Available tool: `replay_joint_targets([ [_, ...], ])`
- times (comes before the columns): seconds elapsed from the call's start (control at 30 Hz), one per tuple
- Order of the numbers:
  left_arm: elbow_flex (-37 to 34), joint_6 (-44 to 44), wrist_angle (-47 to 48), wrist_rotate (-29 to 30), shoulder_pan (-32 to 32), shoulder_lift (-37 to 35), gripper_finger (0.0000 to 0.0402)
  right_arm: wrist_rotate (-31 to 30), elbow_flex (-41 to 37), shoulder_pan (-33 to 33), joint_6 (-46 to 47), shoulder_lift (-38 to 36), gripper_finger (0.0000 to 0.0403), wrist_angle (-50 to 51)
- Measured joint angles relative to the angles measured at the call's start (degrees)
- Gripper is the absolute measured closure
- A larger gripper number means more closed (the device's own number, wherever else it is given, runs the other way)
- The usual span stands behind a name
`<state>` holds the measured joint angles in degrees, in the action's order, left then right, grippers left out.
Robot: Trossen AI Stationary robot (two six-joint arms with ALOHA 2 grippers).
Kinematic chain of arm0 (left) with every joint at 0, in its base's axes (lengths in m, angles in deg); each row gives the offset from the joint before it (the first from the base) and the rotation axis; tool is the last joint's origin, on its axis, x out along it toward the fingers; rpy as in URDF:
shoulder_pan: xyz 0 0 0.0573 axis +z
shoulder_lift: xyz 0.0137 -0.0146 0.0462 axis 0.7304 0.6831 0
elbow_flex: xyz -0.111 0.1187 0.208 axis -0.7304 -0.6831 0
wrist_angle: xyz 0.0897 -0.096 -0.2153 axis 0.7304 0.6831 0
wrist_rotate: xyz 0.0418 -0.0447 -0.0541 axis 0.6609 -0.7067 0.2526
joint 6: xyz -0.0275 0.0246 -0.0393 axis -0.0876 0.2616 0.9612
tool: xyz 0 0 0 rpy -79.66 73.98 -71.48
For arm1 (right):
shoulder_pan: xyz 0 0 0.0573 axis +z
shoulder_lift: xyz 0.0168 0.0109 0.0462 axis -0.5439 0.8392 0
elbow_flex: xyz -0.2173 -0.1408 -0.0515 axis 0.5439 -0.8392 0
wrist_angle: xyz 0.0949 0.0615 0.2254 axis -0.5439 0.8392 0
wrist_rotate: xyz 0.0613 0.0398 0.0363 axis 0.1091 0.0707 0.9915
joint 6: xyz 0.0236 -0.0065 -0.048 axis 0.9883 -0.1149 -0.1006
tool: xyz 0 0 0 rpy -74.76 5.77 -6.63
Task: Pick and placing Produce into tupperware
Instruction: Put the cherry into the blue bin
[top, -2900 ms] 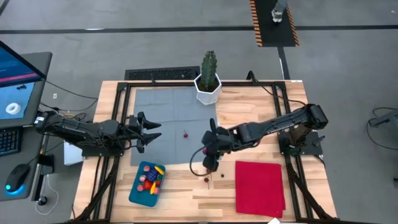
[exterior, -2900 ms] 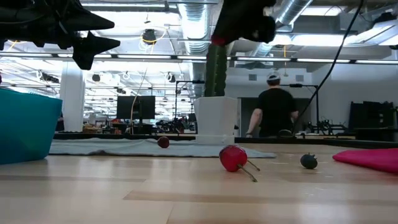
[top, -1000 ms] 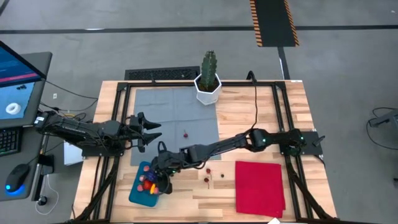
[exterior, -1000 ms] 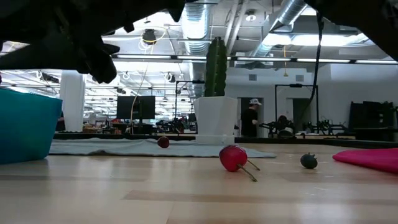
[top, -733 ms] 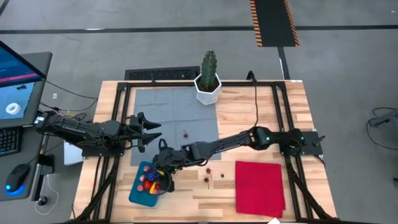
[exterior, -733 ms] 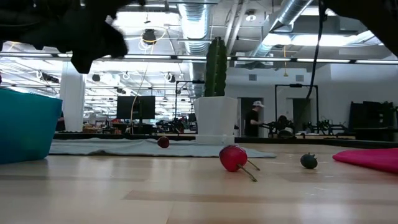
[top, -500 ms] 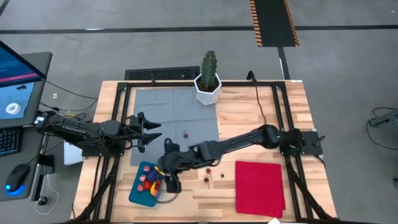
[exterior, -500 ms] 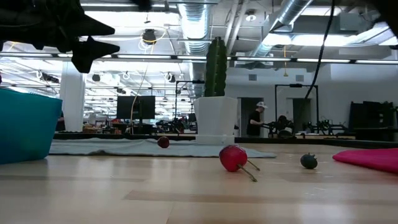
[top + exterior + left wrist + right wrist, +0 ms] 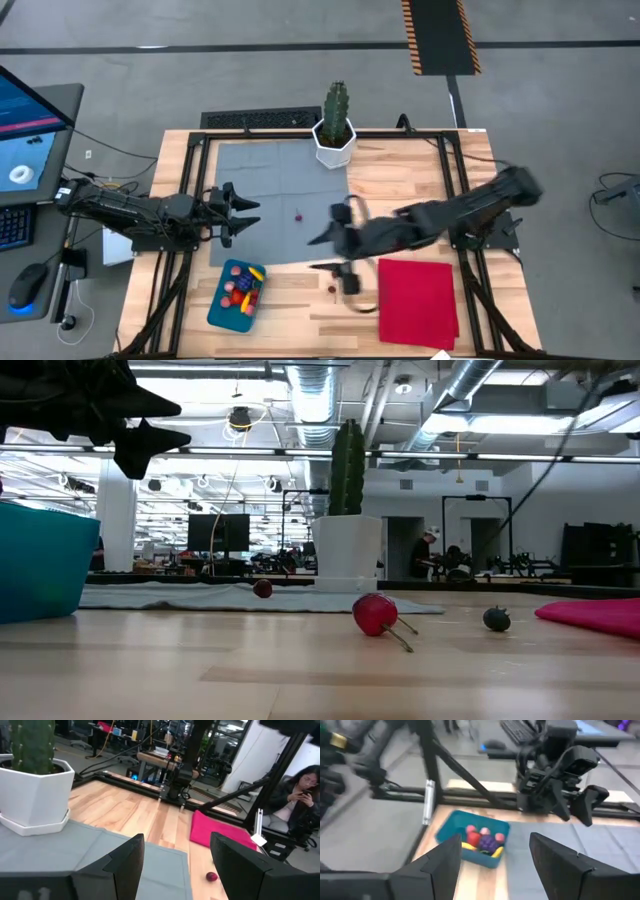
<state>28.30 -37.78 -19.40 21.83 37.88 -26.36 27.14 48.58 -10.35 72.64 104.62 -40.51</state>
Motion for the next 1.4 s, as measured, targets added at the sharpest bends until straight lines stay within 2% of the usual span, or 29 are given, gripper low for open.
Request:
replay_joint_targets([
  [0.23, 1.0, 3.3, 1.1, 0.0, 0.1, 1.9, 0.0184, -0.9, -30.9, 5.8, -0.2, -20.8, 0.0144, -22.5],
  [0.4, 6.3, 1.2, 3.7, -1.0, 1.6, 8.9, 0.0184, -8.7, -45.1, 8.5, -0.7, -28.9, 0.0144, -30.6],
  [0.5, 10.3, -1.4, 3.9, -7.4, 5.0, 15.8, 0.0184, -14.6, -50.5, 8.5, 6.3, -32.8, 0.0144, -30.7],
  [0.67, 14.3, -2.8, 0.2, -25.8, 13.5, 28.7, 0.0184, -13.6, -59.4, 10.9, 7.6, -37.9, 0.0144, -37.5],
  [0.83, 18.8, -2.2, 0.6, -33.2, 19.7, 40.2, 0.0184, -13.6, -67.7, 15.5, 4.6, -41.6, 0.0144, -43.3],
  [1.0, 24.9, 0.3, 2.9, -34.1, 23.0, 49.5, 0.0184, -13.9, -75.3, 16.0, 4.8, -42.1, 0.0144, -52.5],
  [1.13, 32.1, 3.8, 14.3, -32.5, 25.1, 55.1, 0.0184, -13.8, -79.0, 16.0, 7.5, -41.8, 0.0144, -55.3],
  [1.2, 35.0, 4.1, 20.8, -30.2, 25.3, 57.9, 0.0184, -13.8, -79.7, 15.9, 9.1, -41.7, 0.0144, -55.5],
  [1.33, 39.5, 4.0, 27.9, -23.3, 24.3, 62.5, 0.0184, -13.4, -80.3, 16.4, 10.9, -41.7, 0.0144, -55.6],
  [1.4, 41.6, 2.7, 32.5, -23.9, 24.0, 64.6, 0.0184, -13.4, -80.4, 16.4, 11.6, -41.7, 0.0144, -55.7],
])
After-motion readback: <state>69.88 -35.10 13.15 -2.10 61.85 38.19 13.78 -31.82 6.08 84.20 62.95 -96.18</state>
